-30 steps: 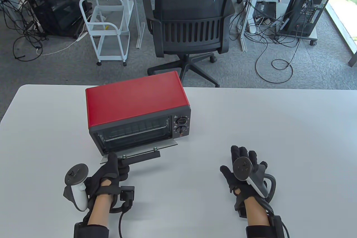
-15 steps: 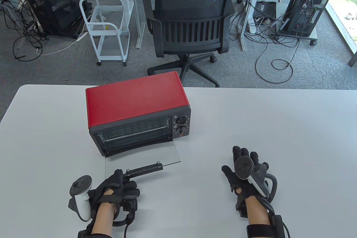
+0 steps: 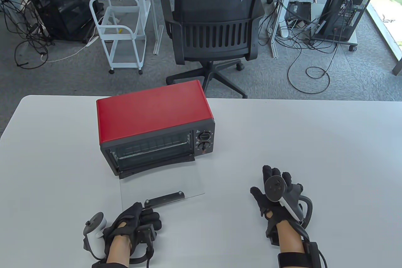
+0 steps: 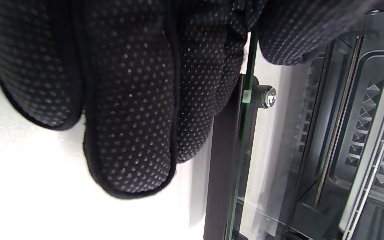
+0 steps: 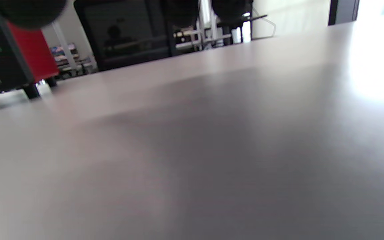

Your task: Open oven door by handle

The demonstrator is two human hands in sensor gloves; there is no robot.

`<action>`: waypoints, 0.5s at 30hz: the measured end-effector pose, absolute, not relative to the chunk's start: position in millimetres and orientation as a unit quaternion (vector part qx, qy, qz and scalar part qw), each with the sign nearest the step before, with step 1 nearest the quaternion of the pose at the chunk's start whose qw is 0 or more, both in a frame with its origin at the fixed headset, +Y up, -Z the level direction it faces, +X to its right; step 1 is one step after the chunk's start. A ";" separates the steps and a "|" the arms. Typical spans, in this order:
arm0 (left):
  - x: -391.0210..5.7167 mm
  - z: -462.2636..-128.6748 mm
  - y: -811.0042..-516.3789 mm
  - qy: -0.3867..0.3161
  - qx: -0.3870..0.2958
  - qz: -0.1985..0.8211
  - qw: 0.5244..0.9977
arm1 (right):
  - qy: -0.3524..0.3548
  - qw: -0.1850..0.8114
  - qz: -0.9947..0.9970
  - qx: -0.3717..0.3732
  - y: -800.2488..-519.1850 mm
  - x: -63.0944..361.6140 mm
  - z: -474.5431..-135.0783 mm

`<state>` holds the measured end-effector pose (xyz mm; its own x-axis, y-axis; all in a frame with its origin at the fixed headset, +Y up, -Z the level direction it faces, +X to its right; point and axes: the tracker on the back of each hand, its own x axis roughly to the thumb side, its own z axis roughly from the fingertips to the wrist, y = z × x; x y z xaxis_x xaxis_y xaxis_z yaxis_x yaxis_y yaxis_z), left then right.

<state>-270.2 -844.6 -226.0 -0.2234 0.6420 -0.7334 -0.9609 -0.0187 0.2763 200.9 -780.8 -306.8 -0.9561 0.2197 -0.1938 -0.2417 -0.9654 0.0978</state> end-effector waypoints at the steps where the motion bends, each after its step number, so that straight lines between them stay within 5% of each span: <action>1: -270.5 -225.5 -846.6 0.383 -0.212 0.681 0.588 | 0.060 0.117 0.987 -0.091 -780.8 201.1 -306.8; 8: -270.4 -228.1 -846.6 0.374 -0.226 0.656 0.616 | 0.062 0.119 0.987 -0.092 -780.9 201.8 -307.2; 12: -249.7 -241.0 -834.6 0.263 -0.294 0.637 0.663 | 0.065 0.118 0.987 -0.092 -781.0 202.0 -307.3; 15: -234.6 -254.8 -807.1 0.212 -0.238 0.602 0.732 | 0.065 0.117 0.987 -0.092 -780.6 202.1 -306.6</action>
